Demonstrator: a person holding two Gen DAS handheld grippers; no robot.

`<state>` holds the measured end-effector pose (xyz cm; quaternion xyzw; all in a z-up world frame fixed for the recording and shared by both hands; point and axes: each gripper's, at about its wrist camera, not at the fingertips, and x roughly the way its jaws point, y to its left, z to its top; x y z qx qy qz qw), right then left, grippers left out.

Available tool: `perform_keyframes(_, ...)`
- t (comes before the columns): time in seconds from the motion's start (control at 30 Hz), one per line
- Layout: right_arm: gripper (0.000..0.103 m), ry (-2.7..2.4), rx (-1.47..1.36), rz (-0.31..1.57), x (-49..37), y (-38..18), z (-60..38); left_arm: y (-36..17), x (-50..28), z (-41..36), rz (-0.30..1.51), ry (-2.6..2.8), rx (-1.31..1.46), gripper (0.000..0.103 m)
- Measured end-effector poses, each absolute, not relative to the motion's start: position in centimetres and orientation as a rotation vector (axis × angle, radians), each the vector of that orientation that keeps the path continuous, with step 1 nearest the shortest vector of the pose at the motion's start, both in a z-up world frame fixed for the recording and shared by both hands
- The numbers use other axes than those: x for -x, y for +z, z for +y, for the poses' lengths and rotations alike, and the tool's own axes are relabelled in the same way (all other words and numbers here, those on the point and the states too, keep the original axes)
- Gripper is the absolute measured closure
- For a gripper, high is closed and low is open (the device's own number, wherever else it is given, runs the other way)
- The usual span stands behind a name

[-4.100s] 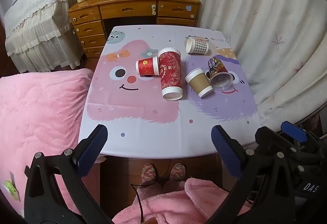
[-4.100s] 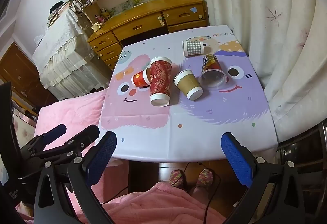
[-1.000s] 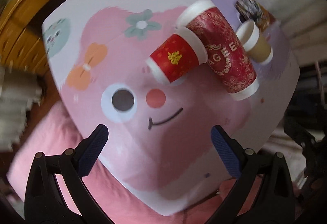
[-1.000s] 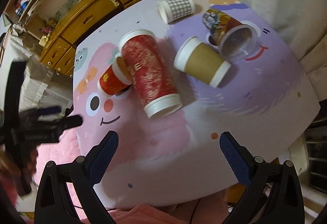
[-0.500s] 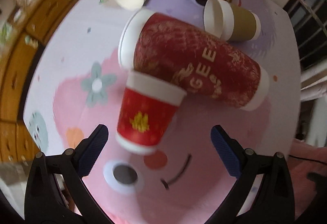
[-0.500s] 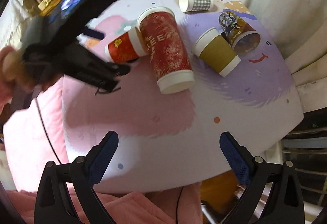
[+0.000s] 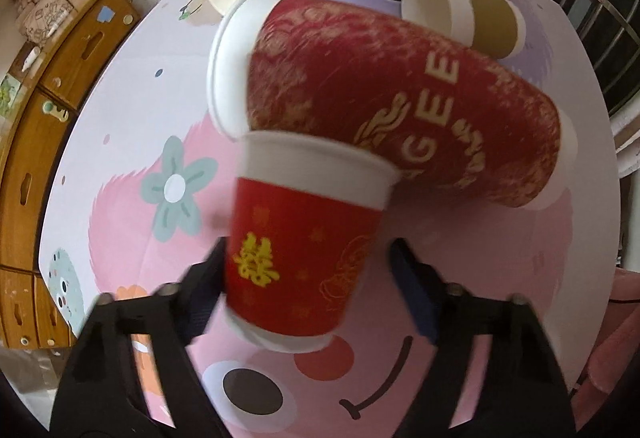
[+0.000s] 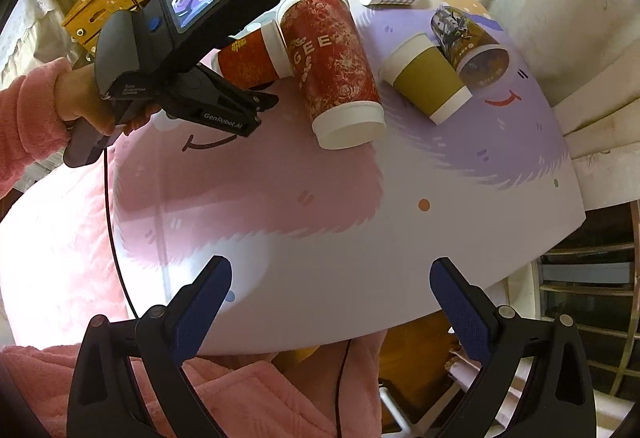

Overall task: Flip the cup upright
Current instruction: 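Close the left gripper around the small red cup and lift it, then rotate the held red cup upright and lower it onto the table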

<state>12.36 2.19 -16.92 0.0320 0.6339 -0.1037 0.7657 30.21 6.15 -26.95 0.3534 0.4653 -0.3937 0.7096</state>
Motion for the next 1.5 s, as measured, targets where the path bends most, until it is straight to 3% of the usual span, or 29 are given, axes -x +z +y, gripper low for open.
perform_keyframes(0.03, 0.002, -0.225, -0.070, 1.378, -12.4, -16.9, 2.2, -27.0, -30.2, 6.3, 1.037, -0.874, -0.778, 0.044)
perform_keyframes(0.4, 0.002, -0.181, -0.030, 1.344, -13.6, -15.7, 2.6, -24.5, -28.6, 8.3, 1.013, -0.801, -0.778, 0.045)
perform_keyframes(0.67, 0.002, -0.123, -0.022, 1.338, -13.8, -15.4, 1.0, -24.7, -25.9, 9.1, 1.266, -0.528, -0.628, 0.045)
perform_keyframes(1.1, 0.002, -0.006, -0.087, 1.410, -11.2, -16.4, -8.6, -25.3, -16.4, 8.7, 1.602, -0.227, -0.005, 0.045)
perform_keyframes(1.5, 0.002, -0.011, -0.363, 1.562, -10.0, -17.8, -21.5, -24.6, -11.8, 5.7, 1.566, -0.102, 0.359, 0.045)
